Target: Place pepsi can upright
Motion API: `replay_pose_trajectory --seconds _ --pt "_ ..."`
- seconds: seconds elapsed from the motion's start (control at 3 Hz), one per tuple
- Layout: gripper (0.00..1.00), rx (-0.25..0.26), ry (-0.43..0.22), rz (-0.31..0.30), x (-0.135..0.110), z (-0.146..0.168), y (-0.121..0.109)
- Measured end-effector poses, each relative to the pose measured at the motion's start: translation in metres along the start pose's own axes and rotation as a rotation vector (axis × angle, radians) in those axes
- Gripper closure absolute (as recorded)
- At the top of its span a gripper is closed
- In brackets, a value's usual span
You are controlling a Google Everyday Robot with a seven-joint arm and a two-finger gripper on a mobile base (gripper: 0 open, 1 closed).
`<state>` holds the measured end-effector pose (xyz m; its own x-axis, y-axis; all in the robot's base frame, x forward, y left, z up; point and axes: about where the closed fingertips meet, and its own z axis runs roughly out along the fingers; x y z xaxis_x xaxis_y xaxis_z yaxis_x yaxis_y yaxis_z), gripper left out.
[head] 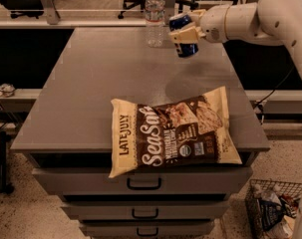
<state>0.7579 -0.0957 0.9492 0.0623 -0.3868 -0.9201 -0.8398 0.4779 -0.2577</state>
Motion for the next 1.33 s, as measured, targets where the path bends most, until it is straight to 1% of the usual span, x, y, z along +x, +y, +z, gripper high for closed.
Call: replay_pose_trajectory --seconds 0.33,0.67,1.0,1.33 --pt "1.00 -0.056 -0.121 -0.039 0.015 -0.004 0.001" --pt "1.00 -0.090 -0.209 -0.058 0.028 -0.008 0.003" --pt "0.81 -0.103 -0.285 -0.032 0.042 -0.014 0.002" --pt "0.59 -0.099 -0.328 0.004 0.053 -0.024 0.000"
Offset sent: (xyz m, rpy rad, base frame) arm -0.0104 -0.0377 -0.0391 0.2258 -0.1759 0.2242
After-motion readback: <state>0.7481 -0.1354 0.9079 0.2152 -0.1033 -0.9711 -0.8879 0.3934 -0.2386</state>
